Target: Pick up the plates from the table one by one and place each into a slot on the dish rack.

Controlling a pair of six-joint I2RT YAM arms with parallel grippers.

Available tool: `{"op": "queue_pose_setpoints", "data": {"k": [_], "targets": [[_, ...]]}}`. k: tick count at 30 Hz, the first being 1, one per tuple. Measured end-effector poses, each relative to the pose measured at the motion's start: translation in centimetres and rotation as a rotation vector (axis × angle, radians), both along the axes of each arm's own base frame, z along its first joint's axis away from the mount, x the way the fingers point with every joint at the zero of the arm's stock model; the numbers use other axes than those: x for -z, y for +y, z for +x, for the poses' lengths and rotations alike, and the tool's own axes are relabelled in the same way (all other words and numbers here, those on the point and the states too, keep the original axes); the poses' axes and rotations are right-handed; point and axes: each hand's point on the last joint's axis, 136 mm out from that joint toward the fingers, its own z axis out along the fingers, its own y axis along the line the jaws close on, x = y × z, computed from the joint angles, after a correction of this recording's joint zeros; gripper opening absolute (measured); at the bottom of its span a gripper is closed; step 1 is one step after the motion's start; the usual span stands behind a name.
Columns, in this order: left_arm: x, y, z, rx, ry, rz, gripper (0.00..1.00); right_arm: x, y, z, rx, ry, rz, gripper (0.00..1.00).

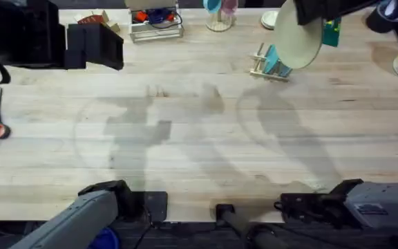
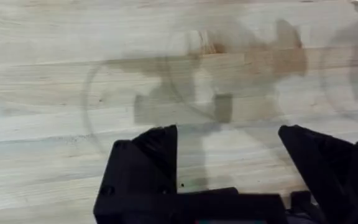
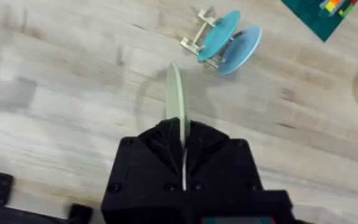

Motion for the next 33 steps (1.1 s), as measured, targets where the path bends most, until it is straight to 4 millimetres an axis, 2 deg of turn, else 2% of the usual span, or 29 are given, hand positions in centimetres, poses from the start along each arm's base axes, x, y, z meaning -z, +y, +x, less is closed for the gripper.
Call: {"op": "queue_pose_setpoints", "data": {"k": [7,20,33], "targets": [[0.0,0.0,0.0,-0.001,0.0,-0.001,0.995,-1.6,-0.9,-1.2,0.19,-0.042,0.141,0.031],[0.0,0.0,0.0,-0.001,0.0,0.0,0.995,-3.1,-2.6,-2.0,0.516,-0.079,0.359,0.03],[0.0,0.0,0.0,-0.001,0.0,-0.001,0.994,-2.8,-4.3,-1.8,0.58,-0.077,0.344,0.03]]}}
